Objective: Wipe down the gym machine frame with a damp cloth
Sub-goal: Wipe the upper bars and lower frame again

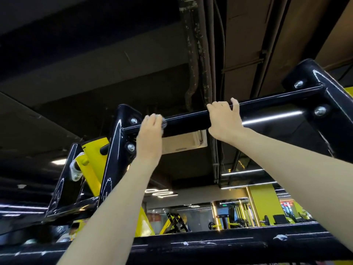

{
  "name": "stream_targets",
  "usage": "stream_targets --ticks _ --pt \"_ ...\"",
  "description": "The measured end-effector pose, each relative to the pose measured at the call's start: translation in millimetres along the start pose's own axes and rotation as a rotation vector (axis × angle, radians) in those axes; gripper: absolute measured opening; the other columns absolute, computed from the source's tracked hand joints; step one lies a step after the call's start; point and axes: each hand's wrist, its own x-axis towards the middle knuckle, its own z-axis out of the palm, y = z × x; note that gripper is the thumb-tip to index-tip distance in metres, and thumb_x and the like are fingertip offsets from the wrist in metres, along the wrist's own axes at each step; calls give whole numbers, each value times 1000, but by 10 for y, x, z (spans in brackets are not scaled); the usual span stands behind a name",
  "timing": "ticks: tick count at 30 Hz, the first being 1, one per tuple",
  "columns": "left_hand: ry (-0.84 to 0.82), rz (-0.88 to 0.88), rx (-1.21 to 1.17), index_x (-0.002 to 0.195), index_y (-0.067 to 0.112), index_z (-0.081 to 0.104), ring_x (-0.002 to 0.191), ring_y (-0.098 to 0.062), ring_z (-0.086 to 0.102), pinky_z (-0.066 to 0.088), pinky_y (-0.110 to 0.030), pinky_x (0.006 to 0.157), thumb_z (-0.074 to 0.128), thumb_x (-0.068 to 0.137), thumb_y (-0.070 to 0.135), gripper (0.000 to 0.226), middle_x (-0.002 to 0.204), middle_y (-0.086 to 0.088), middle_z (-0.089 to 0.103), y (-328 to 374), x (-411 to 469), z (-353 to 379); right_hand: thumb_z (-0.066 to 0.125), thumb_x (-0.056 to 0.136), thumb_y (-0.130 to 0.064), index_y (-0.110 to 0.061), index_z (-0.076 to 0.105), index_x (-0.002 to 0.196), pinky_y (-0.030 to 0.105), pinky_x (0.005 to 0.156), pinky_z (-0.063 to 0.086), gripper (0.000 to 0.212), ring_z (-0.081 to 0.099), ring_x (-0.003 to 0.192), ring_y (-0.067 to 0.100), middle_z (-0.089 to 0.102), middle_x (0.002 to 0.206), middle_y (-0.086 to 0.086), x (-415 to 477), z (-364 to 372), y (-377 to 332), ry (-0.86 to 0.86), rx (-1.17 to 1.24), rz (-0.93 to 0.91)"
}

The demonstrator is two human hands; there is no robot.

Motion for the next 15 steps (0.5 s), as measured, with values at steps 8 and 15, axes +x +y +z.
stream_targets --ticks 8,15 --pt "-90 133 -119 131 5 54 126 -24 48 41 -32 104 55 88 -6 45 133 -9 54 221 39 21 54 92 -24 -16 31 146 49 117 1 60 26 142 25 38 147 6 98 173 -600 10 -15 -34" --pt "-33 -162 173 114 12 63 101 -29 46 38 -36 84 51 85 0 33 112 -6 64 -530 79 -180 56 90 -21 -16 35 143 48 118 3 57 31 138 24 42 143 4 118 203 -588 38 18 -25"
